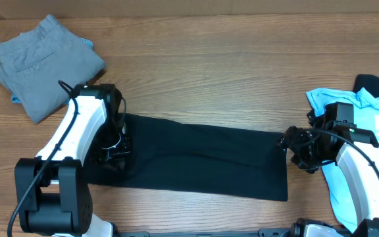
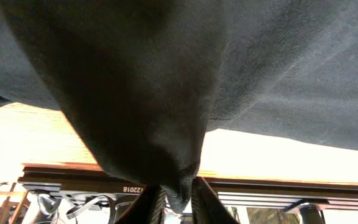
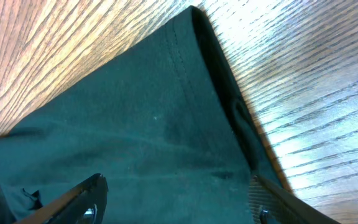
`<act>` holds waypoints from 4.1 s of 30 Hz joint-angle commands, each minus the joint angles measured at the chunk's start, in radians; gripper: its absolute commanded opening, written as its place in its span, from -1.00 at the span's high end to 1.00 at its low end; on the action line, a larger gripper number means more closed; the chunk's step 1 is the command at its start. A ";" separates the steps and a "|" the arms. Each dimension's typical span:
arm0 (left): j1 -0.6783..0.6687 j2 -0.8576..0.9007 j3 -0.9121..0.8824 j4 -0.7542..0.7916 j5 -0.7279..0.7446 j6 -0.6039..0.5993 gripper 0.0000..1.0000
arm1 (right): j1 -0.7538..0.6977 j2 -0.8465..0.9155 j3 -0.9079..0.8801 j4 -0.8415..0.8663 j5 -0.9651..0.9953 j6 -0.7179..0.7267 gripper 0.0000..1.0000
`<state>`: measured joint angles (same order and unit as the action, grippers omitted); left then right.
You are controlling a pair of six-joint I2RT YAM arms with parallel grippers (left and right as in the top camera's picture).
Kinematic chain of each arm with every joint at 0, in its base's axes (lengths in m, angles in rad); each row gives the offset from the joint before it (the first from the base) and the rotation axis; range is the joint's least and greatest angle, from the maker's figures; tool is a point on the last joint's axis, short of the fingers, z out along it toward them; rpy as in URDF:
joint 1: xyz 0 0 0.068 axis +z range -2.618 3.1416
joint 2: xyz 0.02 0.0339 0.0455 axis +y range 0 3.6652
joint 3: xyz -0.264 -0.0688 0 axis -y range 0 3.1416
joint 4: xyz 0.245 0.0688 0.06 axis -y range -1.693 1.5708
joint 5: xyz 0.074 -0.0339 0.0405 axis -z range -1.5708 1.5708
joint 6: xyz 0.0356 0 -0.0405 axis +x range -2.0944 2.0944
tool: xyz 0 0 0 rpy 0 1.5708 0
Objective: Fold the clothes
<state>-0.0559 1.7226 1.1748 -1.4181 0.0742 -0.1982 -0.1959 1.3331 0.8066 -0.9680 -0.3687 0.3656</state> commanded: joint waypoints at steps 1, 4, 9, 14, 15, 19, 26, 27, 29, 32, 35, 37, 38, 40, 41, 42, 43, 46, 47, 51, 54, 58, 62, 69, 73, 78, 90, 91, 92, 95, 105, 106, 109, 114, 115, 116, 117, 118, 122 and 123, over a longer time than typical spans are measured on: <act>-0.006 0.003 -0.007 -0.003 0.035 0.019 0.31 | -0.001 -0.014 0.014 0.006 0.012 -0.007 -0.53; -0.006 0.003 -0.001 -0.007 0.035 0.019 0.21 | -0.001 -0.014 0.014 0.010 0.013 -0.008 -0.54; 0.002 0.003 0.090 -0.037 0.023 0.019 0.24 | -0.001 -0.014 0.014 0.014 0.012 -0.007 -0.55; -0.009 0.002 0.224 -0.105 0.031 0.019 0.23 | -0.001 -0.014 0.014 0.010 0.012 -0.007 -0.56; -0.013 0.002 0.243 -0.115 0.031 0.019 0.22 | -0.001 -0.014 0.014 0.010 0.012 -0.007 -0.57; -0.026 0.002 0.261 -0.104 0.022 0.020 0.10 | -0.001 -0.014 0.013 0.010 0.012 -0.007 -0.58; -0.025 0.002 0.218 -0.023 -0.029 0.018 -0.03 | -0.001 -0.014 0.014 0.013 0.012 -0.008 -0.64; -0.023 0.002 0.210 -0.015 -0.031 0.018 0.00 | -0.001 -0.014 0.014 0.011 0.012 -0.007 -0.64; -0.019 0.002 0.198 -0.003 -0.054 0.011 0.03 | -0.001 -0.014 0.013 0.008 0.012 -0.008 -0.64; -0.003 0.002 0.194 -0.007 -0.087 -0.004 0.03 | -0.001 -0.014 0.014 0.009 0.012 -0.007 -0.64; 0.020 0.002 0.193 -0.010 -0.111 -0.007 -0.07 | -0.001 -0.014 0.014 0.006 0.012 -0.007 -0.65; 0.039 0.002 0.188 0.006 -0.109 -0.008 -0.15 | -0.001 -0.014 0.014 0.007 0.013 -0.006 -0.68; 0.048 0.002 0.184 0.018 -0.100 -0.008 -0.18 | -0.001 -0.014 0.014 0.013 0.013 0.002 -0.71; 0.058 0.004 0.174 0.055 -0.075 0.002 -0.06 | -0.002 -0.010 0.013 0.026 0.014 0.024 -0.68; 0.060 0.004 0.165 0.075 -0.063 0.004 0.07 | -0.002 -0.004 0.013 0.039 0.020 0.028 -0.60; 0.060 0.005 0.156 0.097 -0.052 0.004 0.17 | -0.002 0.004 0.013 0.054 0.026 0.027 -0.49; 0.060 0.005 0.144 0.124 -0.040 0.004 0.24 | -0.002 0.013 0.013 0.067 0.038 0.027 -0.37; 0.060 0.005 0.103 0.198 -0.029 0.004 0.32 | -0.004 0.059 0.013 0.093 0.064 0.026 -0.35; 0.061 0.005 0.083 0.231 -0.029 0.004 0.31 | -0.011 0.088 0.013 0.092 0.085 0.026 -0.44; 0.061 0.005 0.039 0.283 -0.029 0.005 0.29 | -0.055 0.183 0.013 0.074 0.096 0.011 -0.46; 0.062 0.005 0.005 0.314 -0.029 0.019 0.24 | -0.098 0.254 0.013 0.059 -0.059 -0.153 -0.43; 0.062 0.005 -0.031 0.349 -0.029 0.045 0.21 | -0.101 0.253 0.014 0.111 -0.083 -0.187 -0.20; 0.062 0.005 -0.062 0.382 -0.029 0.045 0.20 | -0.101 0.253 0.014 0.156 -0.151 -0.187 0.09; 0.062 0.006 -0.155 0.488 -0.033 0.045 0.24 | -0.101 0.253 0.014 0.167 -0.154 -0.187 0.54; 0.062 0.006 -0.233 0.560 -0.034 0.040 0.25 | -0.101 0.253 0.014 0.254 -0.153 -0.152 0.92; 0.063 0.007 -0.285 0.590 -0.127 -0.018 0.31 | -0.101 0.253 0.014 0.316 -0.147 -0.119 0.92; 0.064 0.007 -0.321 0.634 -0.190 -0.053 0.37 | -0.106 0.253 0.014 0.248 -0.050 -0.104 0.25; 0.064 0.007 -0.321 0.634 -0.190 -0.053 0.37 | -0.110 0.253 0.014 0.233 -0.051 -0.104 0.27; 0.064 0.007 -0.321 0.634 -0.190 -0.053 0.37 | -0.116 0.253 0.014 0.215 -0.052 -0.104 0.28; 0.064 0.007 -0.321 0.634 -0.190 -0.053 0.34 | -0.121 0.253 0.014 0.163 -0.056 -0.112 0.28; 0.064 0.007 -0.321 0.637 -0.189 -0.051 0.31 | -0.116 0.253 0.016 0.102 -0.130 -0.184 0.77; 0.064 0.007 -0.321 0.637 -0.189 -0.049 0.31 | -0.123 0.253 0.024 0.100 -0.131 -0.184 0.89; 0.064 0.007 -0.321 0.637 -0.190 -0.045 0.31 | -0.140 0.253 0.066 0.043 -0.130 -0.192 0.92; 0.064 0.007 -0.321 0.638 -0.190 -0.045 0.30 | -0.144 0.253 0.134 -0.092 -0.116 -0.217 0.92; 0.064 0.007 -0.321 0.639 -0.190 -0.045 0.30 | -0.144 0.253 0.134 -0.106 -0.114 -0.217 0.92; 0.064 0.007 -0.321 0.639 -0.190 -0.045 0.30 | -0.144 0.253 0.134 -0.122 -0.107 -0.217 0.92; 0.064 0.007 -0.321 0.640 -0.190 -0.045 0.30 | -0.144 0.253 0.134 -0.136 -0.093 -0.217 0.92; 0.064 0.007 -0.321 0.639 -0.190 -0.045 0.30 | -0.144 0.253 0.134 -0.145 -0.071 -0.217 0.92; 0.064 0.007 -0.321 0.640 -0.204 -0.045 0.30 | -0.144 0.253 0.129 -0.172 0.003 -0.206 0.92; 0.064 0.007 -0.321 0.639 -0.210 -0.045 0.30 | -0.144 0.253 0.129 -0.172 0.014 -0.205 0.92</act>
<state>-0.0002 1.6932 0.9035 -0.7837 -0.0429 -0.2344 -0.3340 1.5890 0.9203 -1.1343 -0.4320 0.1600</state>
